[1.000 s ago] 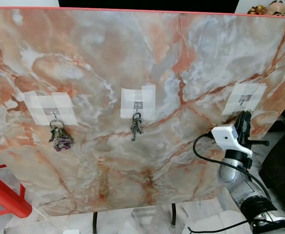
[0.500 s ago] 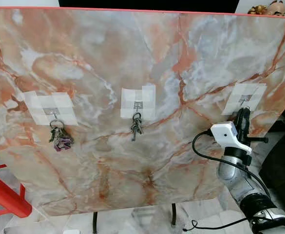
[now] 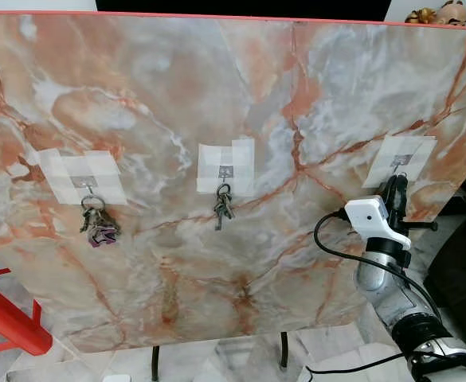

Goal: Hang keys on a hook

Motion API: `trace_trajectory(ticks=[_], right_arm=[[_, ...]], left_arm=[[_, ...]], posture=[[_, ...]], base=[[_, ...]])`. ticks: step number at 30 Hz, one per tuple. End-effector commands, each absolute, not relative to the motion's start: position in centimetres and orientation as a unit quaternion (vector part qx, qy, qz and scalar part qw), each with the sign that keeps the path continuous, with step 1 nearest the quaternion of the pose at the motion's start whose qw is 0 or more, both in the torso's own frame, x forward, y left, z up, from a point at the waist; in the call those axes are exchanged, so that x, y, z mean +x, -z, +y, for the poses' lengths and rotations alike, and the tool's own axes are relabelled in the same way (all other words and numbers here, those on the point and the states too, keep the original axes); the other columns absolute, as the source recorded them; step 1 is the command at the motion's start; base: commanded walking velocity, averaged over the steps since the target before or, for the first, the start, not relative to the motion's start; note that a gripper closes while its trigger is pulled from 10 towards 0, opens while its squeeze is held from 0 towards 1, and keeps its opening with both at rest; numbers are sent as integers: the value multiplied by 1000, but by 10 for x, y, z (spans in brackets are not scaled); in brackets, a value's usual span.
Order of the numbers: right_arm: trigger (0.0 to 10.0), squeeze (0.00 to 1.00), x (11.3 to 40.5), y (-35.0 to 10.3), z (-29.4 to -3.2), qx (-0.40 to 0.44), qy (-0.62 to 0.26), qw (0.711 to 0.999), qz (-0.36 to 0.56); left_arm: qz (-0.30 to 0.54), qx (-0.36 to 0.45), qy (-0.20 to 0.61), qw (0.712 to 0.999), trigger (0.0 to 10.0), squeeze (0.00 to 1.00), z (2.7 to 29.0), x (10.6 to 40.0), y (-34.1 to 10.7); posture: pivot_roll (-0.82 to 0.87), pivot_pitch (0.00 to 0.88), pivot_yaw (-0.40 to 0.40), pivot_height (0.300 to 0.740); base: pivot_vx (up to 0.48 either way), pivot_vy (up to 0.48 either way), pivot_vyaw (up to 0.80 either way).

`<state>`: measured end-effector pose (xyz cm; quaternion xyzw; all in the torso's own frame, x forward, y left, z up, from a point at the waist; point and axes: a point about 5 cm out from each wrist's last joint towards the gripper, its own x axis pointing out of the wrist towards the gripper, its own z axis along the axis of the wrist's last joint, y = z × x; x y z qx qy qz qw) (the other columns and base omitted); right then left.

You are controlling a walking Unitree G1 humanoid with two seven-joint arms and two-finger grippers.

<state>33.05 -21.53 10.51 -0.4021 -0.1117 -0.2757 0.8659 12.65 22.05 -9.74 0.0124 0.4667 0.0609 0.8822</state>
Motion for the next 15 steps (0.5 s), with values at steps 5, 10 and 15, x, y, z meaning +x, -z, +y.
trace_trajectory(ticks=[5, 10, 15], right_arm=[[10000, 0, 334, -108, -218, -387, 280, 873, -104], [10000, 0, 334, -107, -218, -383, 277, 876, -98], [10000, 0, 334, -105, -218, -378, 272, 880, -92]], left_arm=[[482, 12, -47, 875, 10000, 0, 215, 120, 101], [482, 12, -47, 875, 10000, 0, 215, 120, 101], [482, 12, -47, 875, 10000, 0, 215, 121, 101]], posture=[[22, 0, -78, 740], [22, 0, -78, 740], [22, 0, -78, 740]], base=[[0, 0, 0], [0, 0, 0], [0, 0, 0]])
